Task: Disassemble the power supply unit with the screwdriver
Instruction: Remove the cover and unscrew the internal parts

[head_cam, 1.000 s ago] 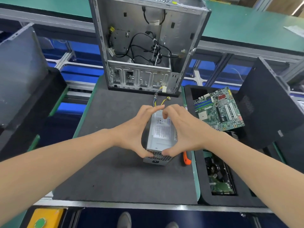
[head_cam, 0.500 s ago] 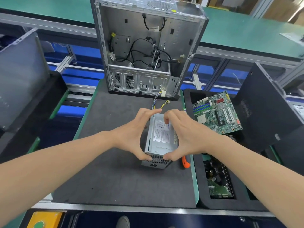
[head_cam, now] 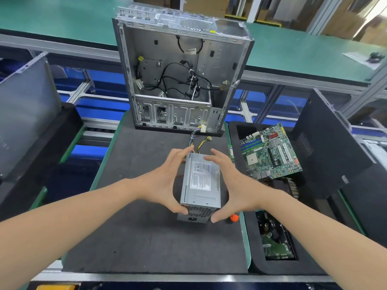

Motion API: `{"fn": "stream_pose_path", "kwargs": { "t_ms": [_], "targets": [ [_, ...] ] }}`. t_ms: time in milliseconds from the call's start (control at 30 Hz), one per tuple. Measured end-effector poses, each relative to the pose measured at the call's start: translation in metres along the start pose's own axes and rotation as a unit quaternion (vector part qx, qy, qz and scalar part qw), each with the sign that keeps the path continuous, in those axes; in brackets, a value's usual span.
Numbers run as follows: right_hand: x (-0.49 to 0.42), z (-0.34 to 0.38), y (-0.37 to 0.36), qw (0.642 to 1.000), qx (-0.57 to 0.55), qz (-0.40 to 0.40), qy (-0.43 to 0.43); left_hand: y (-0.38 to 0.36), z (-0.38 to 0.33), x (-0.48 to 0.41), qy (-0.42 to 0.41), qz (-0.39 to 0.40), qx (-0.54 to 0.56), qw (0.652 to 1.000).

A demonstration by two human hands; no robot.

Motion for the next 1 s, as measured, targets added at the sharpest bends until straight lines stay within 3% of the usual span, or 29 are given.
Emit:
{"fn": "stream_pose_path", "kwargs": {
  "t_ms": [100,400,533,700,867,1000],
  "targets": [
    [0.001,-0.010,-0.011,0.998,-0.040,-0.049,0.011,-0.001,0.000,0.001,0.008,0.000,0.002,1.000],
    [-0.023,0.018,-0.009,0.997,-0.042,-0.044,0.041,0.011,0.021,0.017,0.052,0.029,-0.029,0.998],
    [-0.046,0.046,-0.025,0.993,0.113,0.027,0.039,0.005,0.040,0.043,0.074,0.088,-0.046,0.992],
    [-0.057,0.058,-0.066,0.953,0.287,0.076,0.055,-0.006,0.055,0.056,0.096,0.115,-0.020,0.989],
    [-0.067,0.057,-0.092,0.932,0.351,0.076,0.054,-0.010,0.066,0.063,0.127,0.141,0.000,0.982],
    [-0.065,0.049,-0.092,0.943,0.323,0.061,0.051,-0.002,0.053,0.056,0.128,0.135,-0.033,0.982]
  ]
}}
Point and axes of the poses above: each hand's wrist, its own x-axis away from the middle knuckle, its own y-axis out of the back of the hand, z = x × y, the point moved 10 cm from there along -x, towards the middle knuckle, and after that the axes turned 11 degrees about -x, right-handed, at the moved point
